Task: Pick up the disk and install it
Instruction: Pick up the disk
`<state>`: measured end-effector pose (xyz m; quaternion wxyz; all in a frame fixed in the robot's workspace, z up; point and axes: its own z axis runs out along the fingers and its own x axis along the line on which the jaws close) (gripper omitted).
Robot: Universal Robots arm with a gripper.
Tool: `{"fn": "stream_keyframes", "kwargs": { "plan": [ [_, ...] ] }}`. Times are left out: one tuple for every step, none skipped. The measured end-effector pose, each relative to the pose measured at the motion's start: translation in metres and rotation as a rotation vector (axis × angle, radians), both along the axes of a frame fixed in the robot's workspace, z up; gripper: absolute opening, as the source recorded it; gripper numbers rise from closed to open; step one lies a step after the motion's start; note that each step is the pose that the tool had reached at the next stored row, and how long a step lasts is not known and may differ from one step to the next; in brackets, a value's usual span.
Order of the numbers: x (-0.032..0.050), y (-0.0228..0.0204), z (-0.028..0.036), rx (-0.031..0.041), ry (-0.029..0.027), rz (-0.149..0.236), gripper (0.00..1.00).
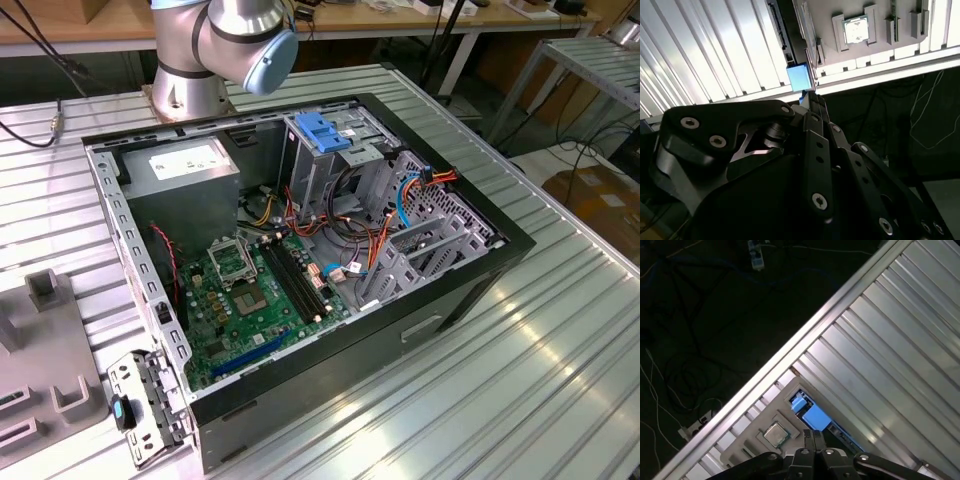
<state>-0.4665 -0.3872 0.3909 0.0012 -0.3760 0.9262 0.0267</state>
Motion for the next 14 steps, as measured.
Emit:
{"fn": "stream_keyframes", "kwargs": {
  "plan": [
    [0.0003,0.0000,-0.0001,0.0001,-0.0001,0.005,0.11],
    [0.0012,0.0000,-0.0001,0.0000,0.0000,0.012,0.11],
    [0.0016,0.0000,-0.0001,0.0001,0.0000,0.014,0.11],
    [0.0018,0.0000,-0.0002,0.0001,-0.0001,0.017,0.11],
    [0.0020,0.0000,-0.0002,0.0002,-0.0003,0.021,0.11],
    [0.0021,0.0000,-0.0002,0.0001,-0.0002,0.024,0.11],
    [0.0022,0.0000,-0.0001,0.0000,0.0000,0.027,0.11],
    [0.0023,0.0000,-0.0001,0.0000,0.0000,0.030,0.11],
    [0.0024,0.0000,-0.0001,0.0001,-0.0001,0.035,0.11],
    [0.0025,0.0000,-0.0001,0.0001,-0.0001,0.037,0.11],
    [0.0026,0.0000,-0.0001,0.0001,-0.0001,0.041,0.11],
    [0.0026,0.0000,-0.0001,0.0001,-0.0001,0.045,0.11],
    [0.0027,0.0000,-0.0001,0.0001,-0.0001,0.049,0.11],
    [0.0027,0.0000,-0.0001,0.0001,-0.0001,0.053,0.11]
  ]
}}
